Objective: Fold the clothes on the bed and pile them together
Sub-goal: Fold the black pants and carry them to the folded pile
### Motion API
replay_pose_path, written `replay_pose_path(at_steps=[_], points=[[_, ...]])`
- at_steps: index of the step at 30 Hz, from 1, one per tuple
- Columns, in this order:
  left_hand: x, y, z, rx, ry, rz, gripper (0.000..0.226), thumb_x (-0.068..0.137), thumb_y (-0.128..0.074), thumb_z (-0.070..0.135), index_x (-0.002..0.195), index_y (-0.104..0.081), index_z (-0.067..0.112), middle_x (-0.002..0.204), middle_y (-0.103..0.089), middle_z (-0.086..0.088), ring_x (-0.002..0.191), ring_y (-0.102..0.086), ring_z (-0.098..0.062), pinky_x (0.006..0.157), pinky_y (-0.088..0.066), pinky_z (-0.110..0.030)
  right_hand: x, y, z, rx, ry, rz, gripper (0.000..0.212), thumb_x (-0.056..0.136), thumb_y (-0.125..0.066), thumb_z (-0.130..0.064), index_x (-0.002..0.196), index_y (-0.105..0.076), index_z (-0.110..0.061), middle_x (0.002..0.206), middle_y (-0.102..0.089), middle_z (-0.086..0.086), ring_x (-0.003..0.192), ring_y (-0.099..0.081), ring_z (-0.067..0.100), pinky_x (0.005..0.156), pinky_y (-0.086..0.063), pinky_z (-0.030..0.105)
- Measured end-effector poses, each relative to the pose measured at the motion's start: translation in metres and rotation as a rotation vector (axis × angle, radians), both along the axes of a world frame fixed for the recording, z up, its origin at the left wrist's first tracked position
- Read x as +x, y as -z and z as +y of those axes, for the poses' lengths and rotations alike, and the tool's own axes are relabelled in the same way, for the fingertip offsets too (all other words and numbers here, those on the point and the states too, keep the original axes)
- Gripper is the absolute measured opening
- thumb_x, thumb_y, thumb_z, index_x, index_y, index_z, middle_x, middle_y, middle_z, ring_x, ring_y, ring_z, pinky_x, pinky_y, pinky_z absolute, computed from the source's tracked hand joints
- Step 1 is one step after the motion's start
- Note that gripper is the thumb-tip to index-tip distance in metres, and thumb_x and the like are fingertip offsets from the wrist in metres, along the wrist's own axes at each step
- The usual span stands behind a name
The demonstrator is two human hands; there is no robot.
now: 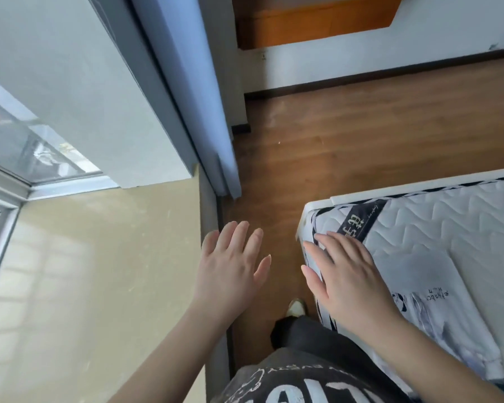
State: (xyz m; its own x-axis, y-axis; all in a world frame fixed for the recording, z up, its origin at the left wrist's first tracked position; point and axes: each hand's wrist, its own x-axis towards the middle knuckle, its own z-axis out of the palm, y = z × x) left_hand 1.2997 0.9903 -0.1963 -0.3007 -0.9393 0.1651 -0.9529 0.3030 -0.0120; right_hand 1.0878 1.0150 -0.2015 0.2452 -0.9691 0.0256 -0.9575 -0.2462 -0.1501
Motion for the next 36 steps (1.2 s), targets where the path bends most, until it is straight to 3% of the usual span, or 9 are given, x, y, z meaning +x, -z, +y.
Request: replay_pose_path(at_steps=[8, 11, 14, 18, 25, 29, 33, 36], points=[[-0.006, -0.025, -0.11, 0.157, -0.054, -0.083, 0.045, 0.092, -0.058, 0.047, 0.127, -0.064, 0.019, 0.113, -0.068, 0.001, 0.104, -0.065, -0.022, 0.088, -0.05, -0.04, -0.015, -0.011, -0.128, -0.03, -0.021, -0.035, 0.047, 0.096, -0.035, -0.042, 0.117, -0.066, -0.014, 0.115, -0.064, 0.004, 0.104, -0.062, 0.027, 0.092, -0.049, 0.044], [-0.002, -0.023, -0.147, 0.062, -0.039, -0.045, 0.035, 0.091, -0.06, 0.04, 0.115, -0.07, 0.016, 0.102, -0.07, 0.0, 0.095, -0.067, -0.022, 0.081, -0.052, -0.04, -0.014, -0.014, -0.172, -0.034, -0.013, -0.044, 0.046, 0.096, -0.036, -0.042, 0.116, -0.066, -0.014, 0.113, -0.064, 0.003, 0.102, -0.063, 0.026, 0.091, -0.049, 0.044], [0.006, -0.014, -0.192, -0.052, 0.021, 0.003, 0.033, 0.092, -0.049, 0.038, 0.105, -0.071, 0.015, 0.095, -0.068, 0.001, 0.088, -0.065, -0.022, 0.076, -0.052, -0.038, -0.006, -0.012, -0.218, -0.046, 0.006, -0.07, 0.044, 0.099, -0.034, -0.04, 0.117, -0.065, -0.014, 0.113, -0.064, 0.002, 0.102, -0.062, 0.026, 0.09, -0.049, 0.044], [0.022, -0.002, -0.263, -0.148, 0.104, 0.062, 0.033, 0.094, -0.048, 0.035, 0.106, -0.07, 0.013, 0.106, -0.068, -0.004, 0.101, -0.064, -0.025, 0.086, -0.049, -0.039, 0.014, -0.012, -0.278, -0.061, 0.0, -0.044, 0.047, 0.1, -0.032, -0.042, 0.119, -0.065, -0.014, 0.115, -0.064, 0.003, 0.106, -0.061, 0.026, 0.092, -0.048, 0.043], [0.043, -0.018, -0.385, -0.06, 0.181, 0.033, 0.044, 0.094, -0.041, 0.044, 0.117, -0.068, 0.016, 0.119, -0.066, -0.007, 0.113, -0.061, -0.027, 0.092, -0.048, -0.043, 0.04, -0.031, -0.374, -0.051, 0.133, 0.035, 0.049, 0.099, -0.033, -0.046, 0.125, -0.063, -0.017, 0.126, -0.063, 0.004, 0.115, -0.059, 0.026, 0.103, -0.041, 0.046], [0.035, -0.027, -0.446, -0.057, 0.227, -0.006, 0.041, 0.093, -0.052, 0.044, 0.121, -0.067, 0.017, 0.125, -0.065, -0.009, 0.119, -0.059, -0.03, 0.096, -0.047, -0.046, 0.041, -0.048, -0.419, -0.05, 0.214, 0.036, 0.048, 0.099, -0.033, -0.047, 0.126, -0.062, -0.018, 0.128, -0.062, 0.004, 0.115, -0.059, 0.026, 0.101, -0.044, 0.043], [0.009, -0.038, -0.493, -0.097, 0.273, 0.005, 0.05, 0.095, -0.041, 0.047, 0.132, -0.059, 0.018, 0.134, -0.059, -0.01, 0.13, -0.05, -0.031, 0.111, -0.034, -0.05, 0.026, -0.06, -0.454, -0.038, 0.254, 0.059, 0.051, 0.099, -0.029, -0.048, 0.13, -0.059, -0.02, 0.133, -0.059, 0.004, 0.121, -0.056, 0.025, 0.104, -0.042, 0.043], [-0.02, -0.041, -0.528, -0.14, 0.299, 0.054, 0.047, 0.096, -0.046, 0.043, 0.133, -0.058, 0.018, 0.135, -0.058, -0.009, 0.132, -0.048, -0.029, 0.116, -0.026, -0.053, 0.005, -0.062, -0.482, -0.056, 0.264, 0.05, 0.051, 0.099, -0.028, -0.048, 0.132, -0.057, -0.022, 0.134, -0.058, 0.001, 0.122, -0.055, 0.023, 0.105, -0.042, 0.042]])
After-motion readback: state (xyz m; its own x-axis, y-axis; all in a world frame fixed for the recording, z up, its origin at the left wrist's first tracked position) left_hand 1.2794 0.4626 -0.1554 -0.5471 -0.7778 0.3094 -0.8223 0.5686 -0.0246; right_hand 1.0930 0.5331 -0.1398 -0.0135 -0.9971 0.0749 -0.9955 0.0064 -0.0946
